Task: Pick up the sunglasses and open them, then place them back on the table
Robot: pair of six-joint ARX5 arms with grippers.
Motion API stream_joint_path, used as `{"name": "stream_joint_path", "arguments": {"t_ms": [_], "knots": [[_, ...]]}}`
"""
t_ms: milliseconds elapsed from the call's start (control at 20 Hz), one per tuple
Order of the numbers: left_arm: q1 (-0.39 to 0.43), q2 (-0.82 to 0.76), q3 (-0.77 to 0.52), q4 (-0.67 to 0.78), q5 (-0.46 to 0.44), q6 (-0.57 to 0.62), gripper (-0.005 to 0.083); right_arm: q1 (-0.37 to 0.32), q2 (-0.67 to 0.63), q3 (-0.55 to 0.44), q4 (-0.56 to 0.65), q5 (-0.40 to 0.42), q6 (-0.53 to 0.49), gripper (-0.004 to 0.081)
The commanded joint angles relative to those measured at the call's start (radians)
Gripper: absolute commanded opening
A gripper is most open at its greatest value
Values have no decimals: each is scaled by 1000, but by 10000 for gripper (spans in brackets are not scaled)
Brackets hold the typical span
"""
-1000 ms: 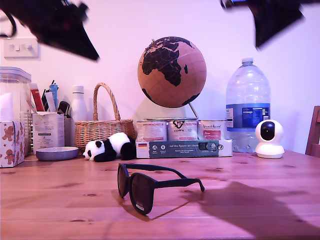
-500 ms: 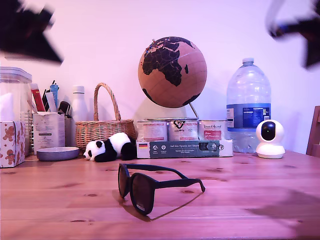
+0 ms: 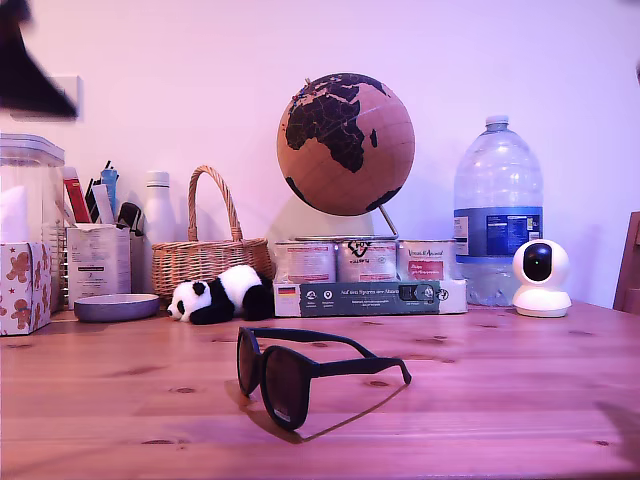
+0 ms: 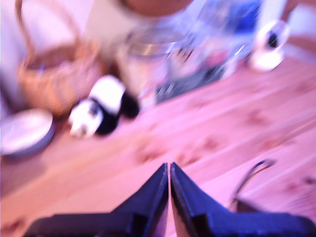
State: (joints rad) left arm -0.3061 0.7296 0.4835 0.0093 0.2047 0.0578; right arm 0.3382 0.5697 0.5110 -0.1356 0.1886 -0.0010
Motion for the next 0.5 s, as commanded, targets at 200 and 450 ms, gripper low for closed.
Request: {"name": "stream_joint_path", "arguments": {"t_ms": [200, 450], "knots": [[-6, -55, -13, -57, 0, -5, -24, 2, -18, 1, -36, -3, 3, -12], [-6, -55, -13, -131, 0, -5, -24, 2, -18, 1, -148, -3, 3, -12]]}}
